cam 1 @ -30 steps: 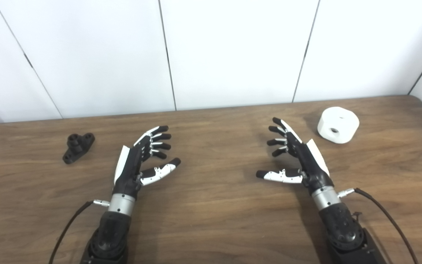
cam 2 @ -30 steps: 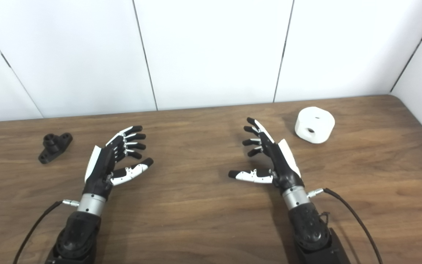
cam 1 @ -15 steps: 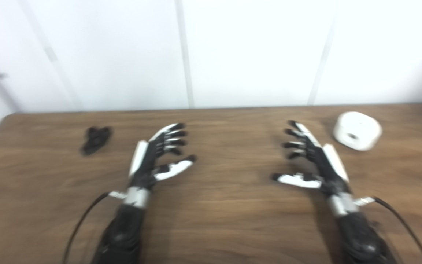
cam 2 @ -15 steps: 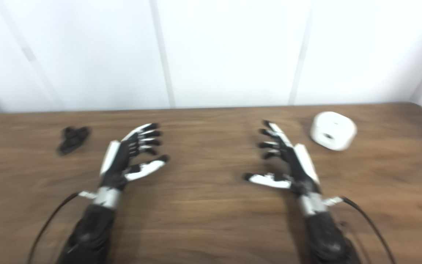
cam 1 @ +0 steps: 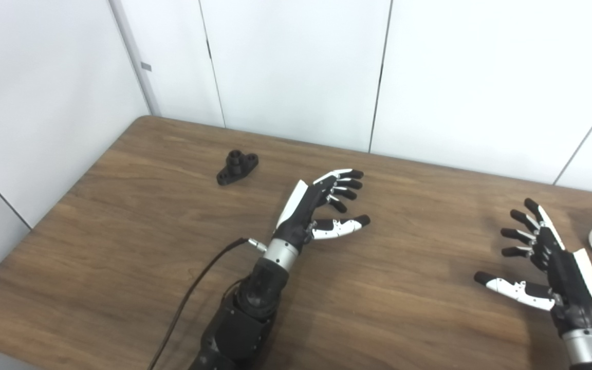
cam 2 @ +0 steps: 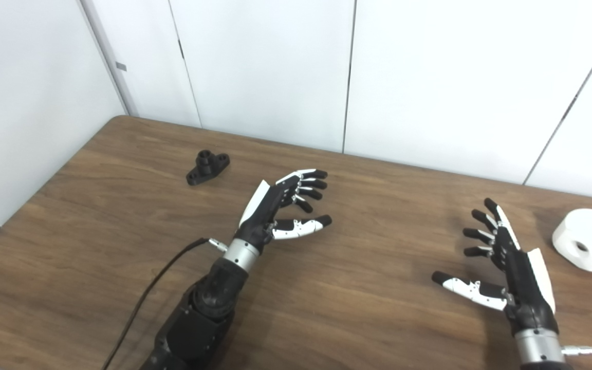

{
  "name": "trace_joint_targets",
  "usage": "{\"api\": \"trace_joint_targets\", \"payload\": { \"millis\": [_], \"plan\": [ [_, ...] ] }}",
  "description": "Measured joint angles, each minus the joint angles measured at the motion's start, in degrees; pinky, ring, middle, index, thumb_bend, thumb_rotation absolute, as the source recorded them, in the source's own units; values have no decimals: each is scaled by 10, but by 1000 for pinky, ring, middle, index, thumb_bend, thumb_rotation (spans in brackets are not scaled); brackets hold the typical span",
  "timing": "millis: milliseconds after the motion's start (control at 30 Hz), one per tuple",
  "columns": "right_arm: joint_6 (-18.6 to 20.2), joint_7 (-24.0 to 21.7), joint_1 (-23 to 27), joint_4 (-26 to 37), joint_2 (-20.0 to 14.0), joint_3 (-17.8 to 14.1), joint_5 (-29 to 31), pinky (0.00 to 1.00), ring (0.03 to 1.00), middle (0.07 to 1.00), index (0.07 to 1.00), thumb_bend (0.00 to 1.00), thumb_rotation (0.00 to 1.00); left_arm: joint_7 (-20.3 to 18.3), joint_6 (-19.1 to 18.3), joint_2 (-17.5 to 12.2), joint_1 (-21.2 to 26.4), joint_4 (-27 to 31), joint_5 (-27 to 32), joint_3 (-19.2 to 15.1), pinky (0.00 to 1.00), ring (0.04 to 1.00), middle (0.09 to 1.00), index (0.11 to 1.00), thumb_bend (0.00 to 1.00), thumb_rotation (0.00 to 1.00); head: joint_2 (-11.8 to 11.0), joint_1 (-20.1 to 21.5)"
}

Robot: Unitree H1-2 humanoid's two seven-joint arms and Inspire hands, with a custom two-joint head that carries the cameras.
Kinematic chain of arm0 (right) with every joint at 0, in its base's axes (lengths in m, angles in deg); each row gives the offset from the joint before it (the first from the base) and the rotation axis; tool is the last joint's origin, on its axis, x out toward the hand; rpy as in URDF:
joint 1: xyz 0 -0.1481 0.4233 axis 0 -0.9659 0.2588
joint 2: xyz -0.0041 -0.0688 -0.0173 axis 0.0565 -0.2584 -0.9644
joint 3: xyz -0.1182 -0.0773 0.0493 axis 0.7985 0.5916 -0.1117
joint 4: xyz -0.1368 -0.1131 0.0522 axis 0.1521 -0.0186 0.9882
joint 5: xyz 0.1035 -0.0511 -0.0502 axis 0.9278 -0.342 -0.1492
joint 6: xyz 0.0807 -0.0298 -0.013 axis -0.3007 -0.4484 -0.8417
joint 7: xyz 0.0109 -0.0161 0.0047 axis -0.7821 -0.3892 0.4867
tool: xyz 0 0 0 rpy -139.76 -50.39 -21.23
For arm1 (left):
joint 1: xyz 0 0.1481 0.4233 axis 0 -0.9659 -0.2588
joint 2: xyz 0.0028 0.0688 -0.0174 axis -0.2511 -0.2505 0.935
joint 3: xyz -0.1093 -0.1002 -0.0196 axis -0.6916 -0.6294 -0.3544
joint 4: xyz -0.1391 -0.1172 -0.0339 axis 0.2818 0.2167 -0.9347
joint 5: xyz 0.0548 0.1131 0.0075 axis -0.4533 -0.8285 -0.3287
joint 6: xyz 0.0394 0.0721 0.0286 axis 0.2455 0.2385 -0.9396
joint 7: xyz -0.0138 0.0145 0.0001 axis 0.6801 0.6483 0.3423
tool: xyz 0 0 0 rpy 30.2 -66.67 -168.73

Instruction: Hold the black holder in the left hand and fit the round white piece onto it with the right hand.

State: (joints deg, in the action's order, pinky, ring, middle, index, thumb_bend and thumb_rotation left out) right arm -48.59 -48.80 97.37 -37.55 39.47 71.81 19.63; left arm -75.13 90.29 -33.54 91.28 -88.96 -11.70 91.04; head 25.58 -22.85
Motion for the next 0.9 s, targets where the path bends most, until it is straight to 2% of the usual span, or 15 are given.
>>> {"api": "trace_joint_targets", "payload": {
  "millis": [300,400,467,667,733,800,900],
  "plan": [
    [15,-7,-4,17,0,-3,0,618,775,886,959,597,0,3,0,1,0,-1,0,0,536,684,728,754,658,88,0,-2],
    [21,-7,-4,22,0,-4,-1,613,769,886,959,591,0,4,0,0,1,-1,-1,0,534,639,690,691,646,42,-3,-3],
    [22,-9,-4,26,0,-3,-1,611,771,887,961,590,0,3,0,-3,1,1,0,0,522,609,659,664,654,52,-4,-4],
    [24,-11,-4,34,1,-4,0,617,771,885,961,590,0,-2,1,-14,-3,14,6,-3,526,624,665,657,678,15,-4,-4],
    [26,-13,-4,35,1,-3,0,630,779,888,962,586,0,-7,-1,-22,-6,18,7,-4,520,625,669,660,686,32,-4,-4],
    [35,-15,-5,39,1,-4,0,635,780,887,959,586,0,-12,-4,-41,-9,23,-1,-4,492,593,652,655,702,6,-4,-4],
    [42,-17,-10,42,1,-4,1,635,780,885,956,584,0,-20,-35,-75,-22,46,-25,-5,469,570,644,677,732,0,-2,-2]
  ]
}}
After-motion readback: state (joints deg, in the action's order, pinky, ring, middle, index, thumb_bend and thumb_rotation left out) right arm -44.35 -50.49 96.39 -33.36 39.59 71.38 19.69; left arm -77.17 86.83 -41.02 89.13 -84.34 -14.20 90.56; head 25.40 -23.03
